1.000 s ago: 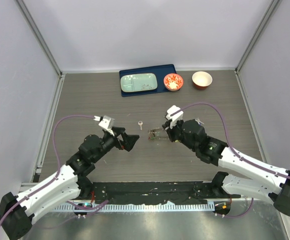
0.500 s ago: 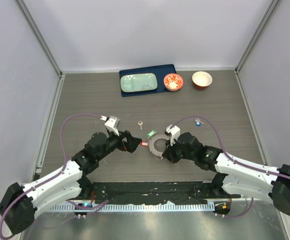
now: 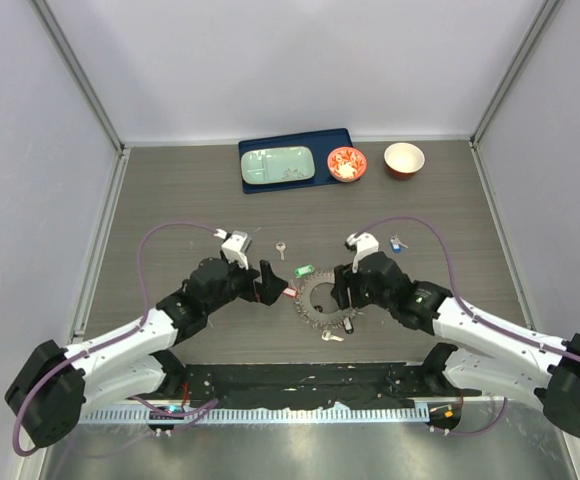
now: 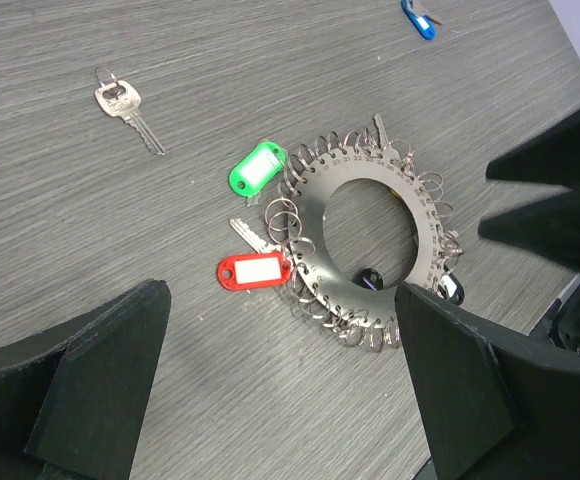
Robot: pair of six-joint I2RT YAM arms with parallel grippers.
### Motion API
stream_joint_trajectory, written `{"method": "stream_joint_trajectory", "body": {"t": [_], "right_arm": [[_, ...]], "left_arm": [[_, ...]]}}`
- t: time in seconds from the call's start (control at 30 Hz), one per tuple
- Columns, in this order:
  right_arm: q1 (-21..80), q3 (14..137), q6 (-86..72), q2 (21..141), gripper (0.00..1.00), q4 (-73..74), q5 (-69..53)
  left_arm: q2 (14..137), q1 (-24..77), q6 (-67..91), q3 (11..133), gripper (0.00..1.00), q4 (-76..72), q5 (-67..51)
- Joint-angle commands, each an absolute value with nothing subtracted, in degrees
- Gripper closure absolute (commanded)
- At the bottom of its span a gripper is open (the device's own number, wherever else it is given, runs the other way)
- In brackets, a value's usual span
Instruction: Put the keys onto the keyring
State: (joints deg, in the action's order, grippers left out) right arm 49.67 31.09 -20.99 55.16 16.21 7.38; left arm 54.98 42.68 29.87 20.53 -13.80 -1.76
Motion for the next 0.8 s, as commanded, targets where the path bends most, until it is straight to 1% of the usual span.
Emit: {"method": "stream_joint_trajectory", "body": {"t": [0.0, 0.13, 0.2, 0.27, 0.43, 0.6, 0.67, 0.77], "right_arm": [[42.5, 33.1, -23.3, 55.6, 0.38, 19.1, 14.0], [37.6, 30.6, -24.3, 55.8, 0.42, 18.3, 12.0], [35.7, 29.5, -25.7, 55.2, 0.46, 17.1, 9.9], [33.2, 28.0, -27.9, 55.0, 0.47, 15.7, 6.4], [32.9, 26.6, -27.3, 54.9, 0.50, 15.0, 0.8], [33.0, 24.3, -26.5, 52.6, 0.58, 14.3, -6.1], [33.0, 23.5, -26.6, 51.2, 0.58, 14.9, -6.0], [32.9, 22.9, -27.3, 49.5, 0.58, 15.6, -1.7]], "left_arm": [[56.7, 42.6, 30.4, 23.8, 0.00, -14.6, -2.8], [58.2, 42.6, 29.4, 24.1, 0.00, -15.0, -4.2], [59.0, 42.8, 28.5, 24.7, 0.00, -15.1, -5.1], [60.6, 42.8, 27.7, 25.6, 0.00, -15.4, -6.9], [64.6, 44.0, 25.3, 27.9, 0.00, -16.3, -9.8], [67.4, 45.1, 23.1, 29.2, 0.00, -16.4, -10.6], [67.8, 45.2, 22.8, 29.1, 0.00, -17.0, -10.6], [68.2, 45.4, 22.2, 29.1, 0.00, -17.7, -10.9]]}}
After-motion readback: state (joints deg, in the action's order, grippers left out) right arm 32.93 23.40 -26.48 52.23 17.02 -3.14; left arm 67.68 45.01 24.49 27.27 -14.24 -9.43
